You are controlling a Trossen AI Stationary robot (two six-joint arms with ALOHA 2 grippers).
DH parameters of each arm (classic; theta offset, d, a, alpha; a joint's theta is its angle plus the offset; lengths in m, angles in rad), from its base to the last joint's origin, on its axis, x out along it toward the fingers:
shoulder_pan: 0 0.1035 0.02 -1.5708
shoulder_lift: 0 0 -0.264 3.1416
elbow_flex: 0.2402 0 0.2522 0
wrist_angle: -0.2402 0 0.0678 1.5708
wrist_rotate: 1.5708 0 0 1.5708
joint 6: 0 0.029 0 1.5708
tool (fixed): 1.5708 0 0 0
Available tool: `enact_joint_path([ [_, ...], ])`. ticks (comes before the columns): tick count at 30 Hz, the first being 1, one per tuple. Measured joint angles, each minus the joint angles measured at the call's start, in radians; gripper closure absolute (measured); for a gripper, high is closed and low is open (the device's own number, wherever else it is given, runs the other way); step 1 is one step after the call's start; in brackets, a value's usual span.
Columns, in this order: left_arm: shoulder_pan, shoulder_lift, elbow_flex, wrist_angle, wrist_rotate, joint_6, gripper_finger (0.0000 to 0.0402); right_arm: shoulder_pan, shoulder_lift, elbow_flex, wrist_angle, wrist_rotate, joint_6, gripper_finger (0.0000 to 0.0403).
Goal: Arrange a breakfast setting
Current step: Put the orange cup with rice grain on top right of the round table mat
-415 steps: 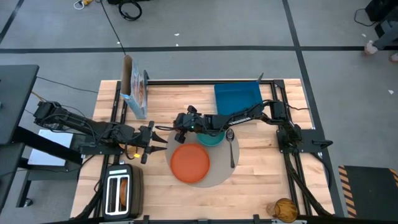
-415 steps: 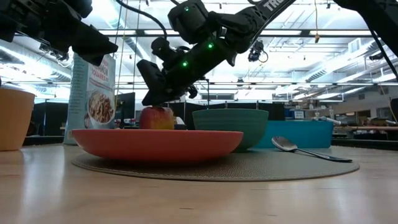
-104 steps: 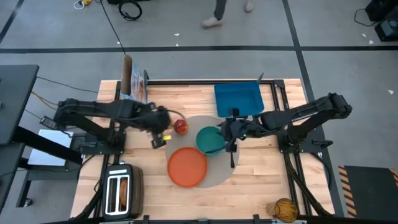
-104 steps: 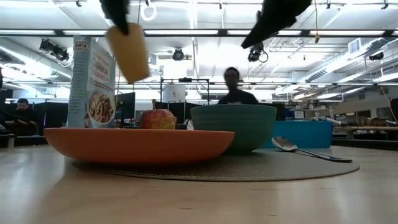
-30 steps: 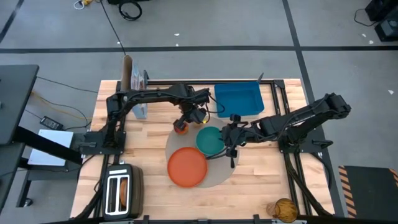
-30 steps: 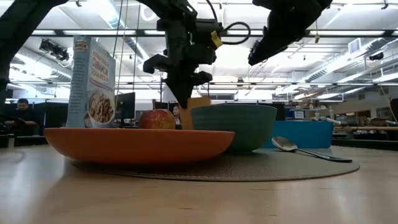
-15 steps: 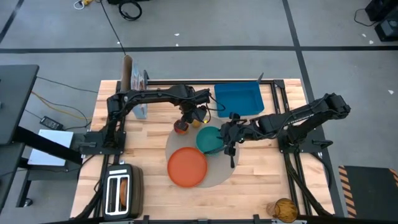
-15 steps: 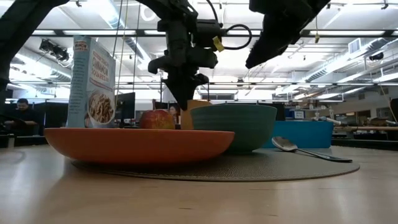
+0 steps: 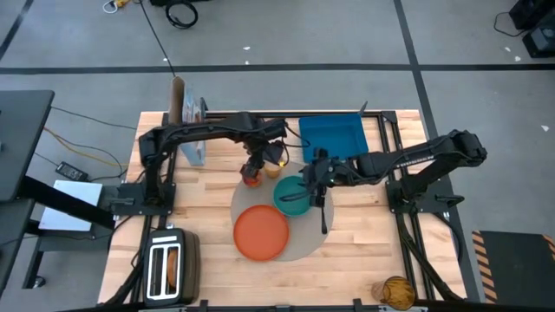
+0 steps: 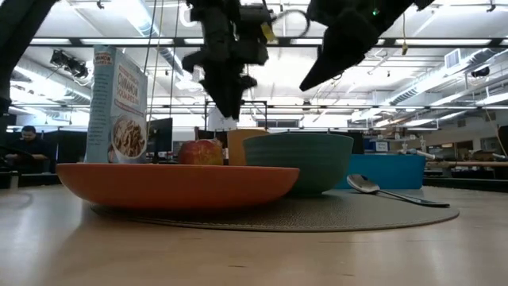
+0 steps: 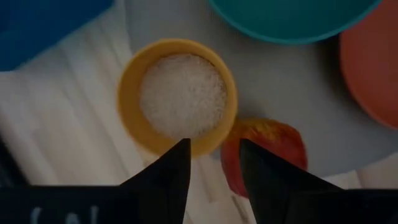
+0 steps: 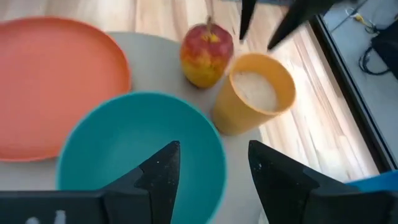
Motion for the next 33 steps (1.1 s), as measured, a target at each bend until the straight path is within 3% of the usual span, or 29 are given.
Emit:
enact_joint_path([
  [6, 0.011, -0.168, 0.000, -0.047, 0.013, -0.128, 0.0257, -0.080, 0.024, 0.000, 0.152, -0.071, -0.029, 0.0200],
  [11, 0.017, -0.320, 0.000, -0.040, 0.159, -0.226, 0.0257, -0.138, 0.174, 0.030, 0.304, -0.173, -0.091, 0.0204],
  [16, 0.006, -0.420, 0.001, -0.014, 0.320, -0.278, 0.0257, -0.170, 0.326, 0.168, 0.251, -0.180, -0.135, 0.0206],
  [23, -0.021, -0.460, 0.000, -0.035, 0.333, -0.299, 0.0257, -0.193, 0.425, 0.324, 0.046, -0.191, -0.163, 0.0210],
  [33, -0.030, -0.451, 0.000, -0.036, 0.332, -0.290, 0.0257, -0.200, 0.439, 0.323, -0.016, -0.228, -0.221, 0.0273],
])
